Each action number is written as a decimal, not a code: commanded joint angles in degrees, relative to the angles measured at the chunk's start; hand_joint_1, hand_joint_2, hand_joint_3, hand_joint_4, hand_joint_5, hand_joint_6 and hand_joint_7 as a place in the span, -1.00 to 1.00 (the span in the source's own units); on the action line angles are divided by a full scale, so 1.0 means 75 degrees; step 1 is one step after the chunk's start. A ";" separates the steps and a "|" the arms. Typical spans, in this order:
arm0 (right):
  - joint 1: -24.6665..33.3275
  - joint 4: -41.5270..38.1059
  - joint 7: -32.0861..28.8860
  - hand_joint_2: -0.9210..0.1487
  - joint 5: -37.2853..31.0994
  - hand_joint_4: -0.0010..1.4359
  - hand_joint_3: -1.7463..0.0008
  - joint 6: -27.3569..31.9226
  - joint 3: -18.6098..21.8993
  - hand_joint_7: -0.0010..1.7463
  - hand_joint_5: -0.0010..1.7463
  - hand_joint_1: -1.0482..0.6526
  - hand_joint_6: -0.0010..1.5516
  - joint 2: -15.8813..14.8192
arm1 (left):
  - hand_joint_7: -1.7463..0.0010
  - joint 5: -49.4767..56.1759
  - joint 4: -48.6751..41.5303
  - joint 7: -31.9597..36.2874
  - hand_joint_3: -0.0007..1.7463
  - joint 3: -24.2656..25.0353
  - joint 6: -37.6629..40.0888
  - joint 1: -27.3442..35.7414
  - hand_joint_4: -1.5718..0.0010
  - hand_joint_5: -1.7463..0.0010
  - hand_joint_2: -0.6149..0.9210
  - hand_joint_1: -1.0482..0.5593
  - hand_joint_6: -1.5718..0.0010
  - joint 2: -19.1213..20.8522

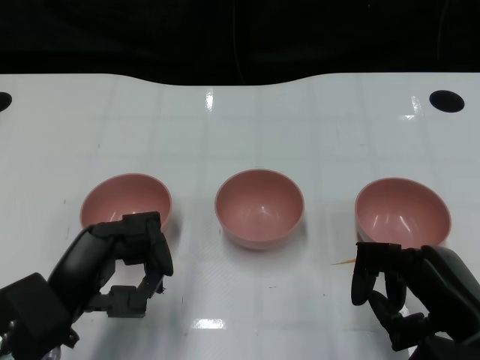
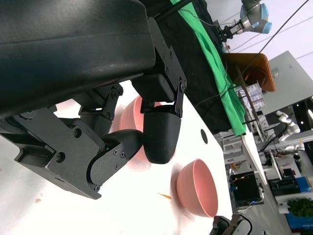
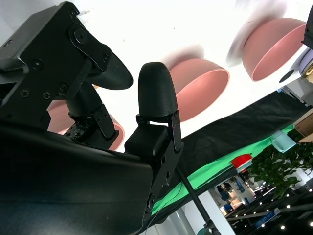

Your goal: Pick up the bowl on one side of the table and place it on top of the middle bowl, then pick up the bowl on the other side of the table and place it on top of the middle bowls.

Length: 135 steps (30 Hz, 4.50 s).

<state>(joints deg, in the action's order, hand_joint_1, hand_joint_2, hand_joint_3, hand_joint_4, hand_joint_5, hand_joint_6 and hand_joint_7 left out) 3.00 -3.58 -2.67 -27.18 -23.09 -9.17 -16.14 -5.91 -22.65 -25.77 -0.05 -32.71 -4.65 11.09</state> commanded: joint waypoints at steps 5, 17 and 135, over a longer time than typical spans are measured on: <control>0.0064 0.0102 0.0039 0.26 0.0052 0.26 -0.69 0.0108 0.0063 0.63 1.00 0.14 0.06 -0.0094 | -0.68 0.0002 0.0043 0.0035 0.37 0.0071 0.0058 0.0063 0.01 -0.88 0.42 0.20 -0.01 0.0124; 0.0036 0.0051 0.0008 0.26 0.0046 0.25 -0.68 0.0030 0.0059 0.54 1.00 0.14 0.08 -0.0112 | -0.67 0.0053 -0.0005 0.0035 0.33 0.0076 -0.0049 0.0047 0.02 -0.86 0.45 0.19 0.00 0.0161; -0.3491 -0.4241 -0.4009 -0.22 -0.2745 0.34 -0.20 0.1650 -0.1765 1.00 1.00 0.06 -0.08 -0.0682 | -0.70 0.0223 -0.0188 0.0039 0.42 0.0008 -0.0437 -0.0010 0.03 -0.88 0.41 0.21 0.01 0.0143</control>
<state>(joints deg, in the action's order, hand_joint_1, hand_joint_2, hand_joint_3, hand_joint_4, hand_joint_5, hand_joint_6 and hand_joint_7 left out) -23.13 -37.76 -33.53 -48.75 -10.82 -23.19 -20.11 -4.51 -24.15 -25.86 -0.21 -35.56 -4.65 11.32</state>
